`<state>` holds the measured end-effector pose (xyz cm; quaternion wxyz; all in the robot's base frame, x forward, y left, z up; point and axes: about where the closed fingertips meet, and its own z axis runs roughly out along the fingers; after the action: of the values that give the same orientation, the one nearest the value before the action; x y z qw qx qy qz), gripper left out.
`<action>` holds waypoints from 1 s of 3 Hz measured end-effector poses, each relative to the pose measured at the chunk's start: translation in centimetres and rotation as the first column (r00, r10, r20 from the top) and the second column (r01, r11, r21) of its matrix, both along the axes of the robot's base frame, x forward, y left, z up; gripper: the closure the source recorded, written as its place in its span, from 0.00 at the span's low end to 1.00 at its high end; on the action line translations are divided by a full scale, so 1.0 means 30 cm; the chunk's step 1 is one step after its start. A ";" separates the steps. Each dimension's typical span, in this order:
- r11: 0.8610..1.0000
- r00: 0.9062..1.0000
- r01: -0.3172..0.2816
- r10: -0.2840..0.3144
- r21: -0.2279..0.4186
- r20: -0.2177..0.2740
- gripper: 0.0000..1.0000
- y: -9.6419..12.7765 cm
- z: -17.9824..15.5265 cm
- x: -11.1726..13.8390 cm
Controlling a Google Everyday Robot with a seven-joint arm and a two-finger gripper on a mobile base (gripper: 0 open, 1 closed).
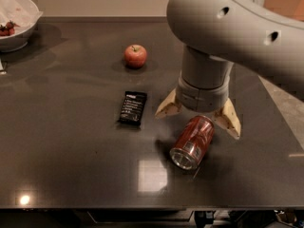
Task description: Place coke can upright
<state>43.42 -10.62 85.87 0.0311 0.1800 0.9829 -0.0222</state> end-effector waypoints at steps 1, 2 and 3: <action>0.999 0.999 0.045 -0.045 0.020 -0.006 0.00 -0.002 -0.025 0.010; 0.997 0.997 0.072 -0.071 0.023 -0.043 0.16 -0.001 -0.057 0.006; 0.996 0.993 0.087 -0.086 0.020 -0.076 0.39 -0.003 -0.074 -0.002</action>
Offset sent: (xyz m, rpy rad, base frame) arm -0.0023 -0.0020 -0.0301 0.0222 0.1094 -0.1225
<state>43.36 -10.73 83.64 -0.0090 0.2218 0.9749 -0.0186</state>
